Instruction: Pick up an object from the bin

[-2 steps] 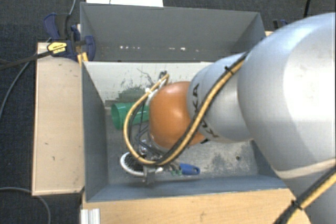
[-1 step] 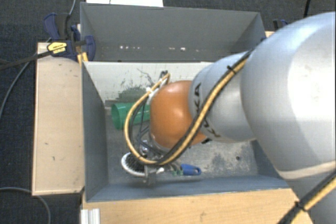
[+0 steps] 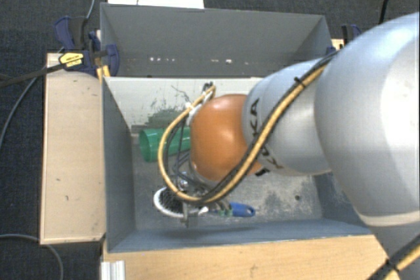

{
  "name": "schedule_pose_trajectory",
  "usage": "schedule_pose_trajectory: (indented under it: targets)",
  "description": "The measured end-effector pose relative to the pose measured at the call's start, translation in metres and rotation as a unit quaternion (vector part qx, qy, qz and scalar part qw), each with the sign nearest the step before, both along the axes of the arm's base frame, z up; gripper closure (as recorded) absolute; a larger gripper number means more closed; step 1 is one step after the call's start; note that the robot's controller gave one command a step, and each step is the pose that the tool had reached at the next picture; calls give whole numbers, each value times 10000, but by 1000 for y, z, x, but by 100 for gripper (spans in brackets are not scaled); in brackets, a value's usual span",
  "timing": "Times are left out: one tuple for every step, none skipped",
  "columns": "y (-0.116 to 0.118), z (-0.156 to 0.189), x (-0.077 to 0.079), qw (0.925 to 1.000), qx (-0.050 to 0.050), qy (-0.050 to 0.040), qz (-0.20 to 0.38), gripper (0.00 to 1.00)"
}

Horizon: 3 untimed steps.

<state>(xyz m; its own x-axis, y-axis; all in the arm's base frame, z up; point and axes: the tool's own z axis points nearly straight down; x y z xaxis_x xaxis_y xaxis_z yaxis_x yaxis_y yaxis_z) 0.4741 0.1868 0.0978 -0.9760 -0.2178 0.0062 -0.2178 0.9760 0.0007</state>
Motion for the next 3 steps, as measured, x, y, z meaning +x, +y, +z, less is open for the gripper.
schedule_pose_trajectory:
  targets:
    - [1,23,3,10000,18,-45,-14,100]
    - [1,18,2,10000,14,-31,-20,100]
    - [0,16,1,10000,7,-12,-23,100]
